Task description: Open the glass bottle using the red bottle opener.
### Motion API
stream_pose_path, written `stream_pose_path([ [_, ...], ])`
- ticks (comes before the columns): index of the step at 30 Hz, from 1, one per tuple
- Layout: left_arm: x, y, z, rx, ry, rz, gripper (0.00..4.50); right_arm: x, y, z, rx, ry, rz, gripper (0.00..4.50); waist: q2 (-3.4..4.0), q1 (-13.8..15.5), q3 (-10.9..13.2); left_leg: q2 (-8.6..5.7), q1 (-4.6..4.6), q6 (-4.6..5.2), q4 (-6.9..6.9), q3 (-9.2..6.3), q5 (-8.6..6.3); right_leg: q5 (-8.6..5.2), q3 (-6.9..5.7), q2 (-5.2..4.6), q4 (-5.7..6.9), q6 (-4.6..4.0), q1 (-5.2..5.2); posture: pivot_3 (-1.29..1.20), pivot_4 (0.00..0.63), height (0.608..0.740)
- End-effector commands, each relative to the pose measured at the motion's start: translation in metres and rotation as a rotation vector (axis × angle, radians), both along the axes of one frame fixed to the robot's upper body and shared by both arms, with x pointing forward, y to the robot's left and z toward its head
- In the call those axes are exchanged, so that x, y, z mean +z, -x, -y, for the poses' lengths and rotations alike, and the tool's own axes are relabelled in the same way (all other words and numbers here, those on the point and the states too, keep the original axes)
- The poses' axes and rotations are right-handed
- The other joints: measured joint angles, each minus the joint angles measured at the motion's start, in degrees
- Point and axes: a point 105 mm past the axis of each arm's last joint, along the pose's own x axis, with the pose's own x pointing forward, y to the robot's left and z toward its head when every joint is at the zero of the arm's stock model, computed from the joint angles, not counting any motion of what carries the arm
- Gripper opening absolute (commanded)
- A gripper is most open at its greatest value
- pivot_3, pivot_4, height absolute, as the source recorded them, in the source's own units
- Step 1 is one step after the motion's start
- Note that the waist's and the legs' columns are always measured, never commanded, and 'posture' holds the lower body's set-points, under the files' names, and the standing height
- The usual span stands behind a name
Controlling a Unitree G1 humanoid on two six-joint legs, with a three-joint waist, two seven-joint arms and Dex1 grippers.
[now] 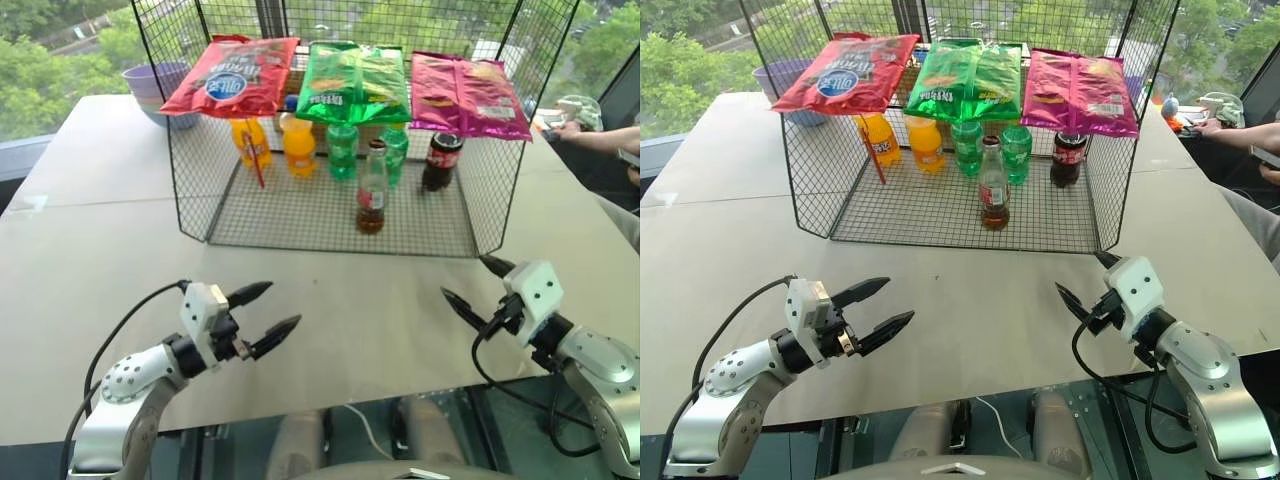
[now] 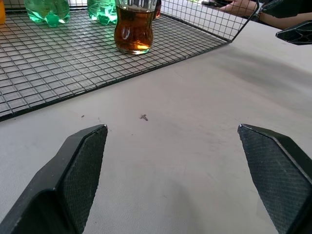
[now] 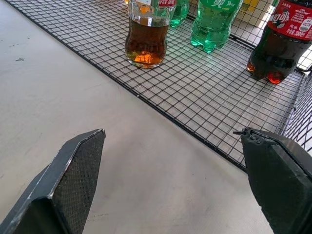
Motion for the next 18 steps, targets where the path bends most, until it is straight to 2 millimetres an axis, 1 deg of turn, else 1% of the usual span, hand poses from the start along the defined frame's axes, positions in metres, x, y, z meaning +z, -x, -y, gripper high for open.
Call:
stream_pose_path([
  [1, 0.018, -0.013, -0.005, 0.077, 0.052, 0.074, 4.43, 0.025, -0.001, -0.006, 0.029, -0.040, 0.127, 4.50, 0.00, 0.00, 0.00, 0.00, 0.00, 0.00, 0.00, 0.00, 0.00, 0.00, 0.00, 0.00, 0.00, 0.00, 0.00, 0.00, 0.150, 0.740],
  [2, 0.025, -0.025, -0.012, 0.141, 0.097, 0.093, 4.43, 0.035, 0.000, -0.014, 0.063, -0.087, 0.167, 4.50, 0.03, 0.08, 0.02, 0.00, 0.00, 0.00, 0.00, 0.00, 0.00, 0.00, 0.00, 0.00, 0.00, 0.00, 0.00, 0.00, 0.150, 0.740],
  [4, 0.035, -0.040, -0.021, 0.212, 0.152, 0.116, 4.43, 0.047, 0.002, -0.024, 0.109, -0.136, 0.212, 4.50, 0.01, 0.30, 0.04, 0.00, 0.01, 0.00, 0.05, -0.04, 0.01, -0.05, -0.03, 0.01, 0.04, 0.13, 0.01, 0.00, 0.150, 0.740],
  [6, 0.045, -0.053, -0.030, 0.275, 0.201, 0.129, 4.43, 0.068, 0.012, -0.038, 0.200, -0.156, 0.324, 4.50, 0.02, 0.29, 0.02, -0.02, 0.05, -0.01, 0.14, -0.11, 0.02, -0.06, -0.09, 0.12, 0.08, 0.17, 0.08, 0.00, 0.150, 0.740],
  [9, 0.056, -0.071, -0.039, 0.331, 0.233, 0.139, 4.43, 0.093, 0.026, -0.054, 0.319, -0.251, 0.371, 4.50, 0.02, 0.14, 0.03, -0.12, 0.05, -0.01, 0.10, -0.08, 0.02, 0.01, -0.06, 0.13, 0.08, 0.02, 0.09, 0.00, 0.150, 0.740],
  [11, 0.062, -0.084, -0.043, 0.362, 0.234, 0.150, 4.43, 0.103, 0.031, -0.061, 0.373, -0.279, 0.375, 4.50, 0.00, 0.09, 0.03, -0.17, 0.00, 0.00, 0.08, -0.07, 0.01, 0.05, -0.04, 0.13, 0.05, -0.03, 0.07, 0.00, 0.150, 0.740],
  [13, 0.068, -0.095, -0.046, 0.389, 0.237, 0.162, 4.43, 0.108, 0.036, -0.065, 0.406, -0.288, 0.372, 4.50, -0.06, 0.18, 0.03, -0.20, -0.03, 0.01, 0.08, -0.07, 0.01, 0.06, -0.04, 0.12, 0.03, -0.03, 0.07, 0.00, 0.150, 0.740],
  [16, 0.078, -0.118, -0.050, 0.439, 0.210, 0.172, 4.43, 0.112, 0.041, -0.069, 0.431, -0.279, 0.369, 4.50, -0.10, 0.78, 0.04, -0.24, -0.03, 0.00, 0.10, -0.01, 0.02, 0.06, -0.11, 0.12, 0.04, -0.04, 0.12, 0.00, 0.150, 0.740],
  [18, 0.083, -0.125, -0.049, 0.436, 0.208, 0.181, 4.43, 0.113, 0.043, -0.069, 0.433, -0.276, 0.366, 4.50, -0.10, 1.02, 0.04, -0.24, -0.01, -0.01, 0.11, 0.06, 0.02, 0.06, -0.13, 0.12, 0.04, -0.04, 0.15, 0.00, 0.150, 0.740],
])
